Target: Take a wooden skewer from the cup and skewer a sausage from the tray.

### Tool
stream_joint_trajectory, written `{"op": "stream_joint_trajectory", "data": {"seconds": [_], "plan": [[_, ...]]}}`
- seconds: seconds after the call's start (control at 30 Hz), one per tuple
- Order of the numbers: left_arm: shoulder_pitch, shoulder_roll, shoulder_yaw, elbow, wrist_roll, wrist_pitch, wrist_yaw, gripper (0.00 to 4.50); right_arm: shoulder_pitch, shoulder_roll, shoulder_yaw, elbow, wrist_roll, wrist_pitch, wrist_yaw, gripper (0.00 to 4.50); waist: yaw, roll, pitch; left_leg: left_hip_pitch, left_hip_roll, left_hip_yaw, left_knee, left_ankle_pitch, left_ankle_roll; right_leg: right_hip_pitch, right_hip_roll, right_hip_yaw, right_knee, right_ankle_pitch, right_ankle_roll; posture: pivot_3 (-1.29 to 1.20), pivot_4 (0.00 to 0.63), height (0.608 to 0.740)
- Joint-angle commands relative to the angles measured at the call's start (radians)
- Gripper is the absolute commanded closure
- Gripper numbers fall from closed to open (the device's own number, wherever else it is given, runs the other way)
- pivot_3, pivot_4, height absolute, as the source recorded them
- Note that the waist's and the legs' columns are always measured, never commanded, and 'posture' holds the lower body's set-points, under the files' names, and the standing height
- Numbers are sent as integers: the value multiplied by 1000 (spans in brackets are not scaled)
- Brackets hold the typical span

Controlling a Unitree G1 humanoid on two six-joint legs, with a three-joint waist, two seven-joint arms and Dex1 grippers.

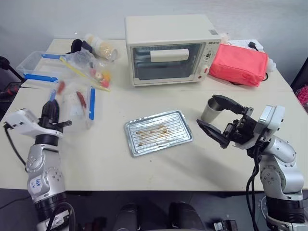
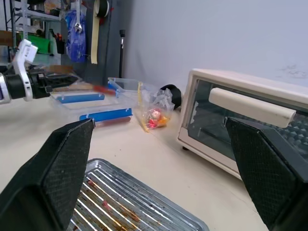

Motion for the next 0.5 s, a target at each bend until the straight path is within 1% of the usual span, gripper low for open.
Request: {"op": "stream_joint_trajectory", "data": {"seconds": [0.03, 0.13, 0.17, 0.2, 0.27, 0.3, 0.33, 0.4, 0.5], "plan": [[-2, 35, -9, -4, 18, -42, -36, 2561, 11, -25, -4, -41, 6, -13, 7, 0, -1, 0, 0, 0, 0, 0, 0, 0, 0, 0, 0, 0, 0, 0, 0, 0, 150, 740], [40, 74, -41, -53, 31, -81, -130, 1622, 38, -40, -2, -45, 0, -16, 18, 0, -3, 0, 0, 0, 1, 0, 0, 0, 0, 0, 1, 0, 0, 0, 0, 0, 150, 740], [57, 85, -49, -76, 17, -77, -163, 1339, 46, -48, -2, -46, 2, -12, 24, 0, -3, 0, 0, 0, 1, 0, -1, 0, 0, 0, 1, 0, 0, 0, 0, 0, 150, 740], [91, 114, -63, -108, 12, -71, -214, 1339, 56, -59, -3, -44, 4, -8, 36, 0, -3, 0, 0, 0, 1, 0, -1, 0, 0, 0, 1, 0, 0, 0, 0, 0, 150, 740], [193, 201, -106, -190, 8, -46, -357, 1339, 89, -99, -3, -27, 6, 6, 85, 0, -6, 0, 0, 0, 1, 1, -1, 0, 0, -1, 0, 1, 0, 0, 0, 0, 150, 740], [258, 264, -138, -218, 39, -45, -434, 1339, 115, -131, 3, -8, -2, -1, 134, 0, -6, 0, 0, 0, 1, 1, -1, 0, -1, -1, 0, 2, -1, 0, 0, 0, 150, 740], [300, 306, -159, -234, 58, -46, -479, 1339, 132, -153, 8, 5, -8, -8, 169, 0, -6, 0, 0, 0, 1, 1, -2, 0, -1, -1, 0, 2, -2, 0, 0, 0, 150, 740], [391, 369, -175, -248, 86, -85, -567, 1339, 178, -196, 18, 60, -31, -36, 244, 0, -4, 0, 0, 1, 1, 1, -3, -1, -1, 0, 0, 3, -3, 0, -1, 0, 150, 740], [473, 410, -183, -263, 108, -141, -651, 1339, 216, -210, 18, 140, -52, -79, 298, 0, -3, 0, 0, 2, 1, 1, -3, -1, 0, 1, -2, 5, -8, 0, -1, 0, 150, 740]]}}
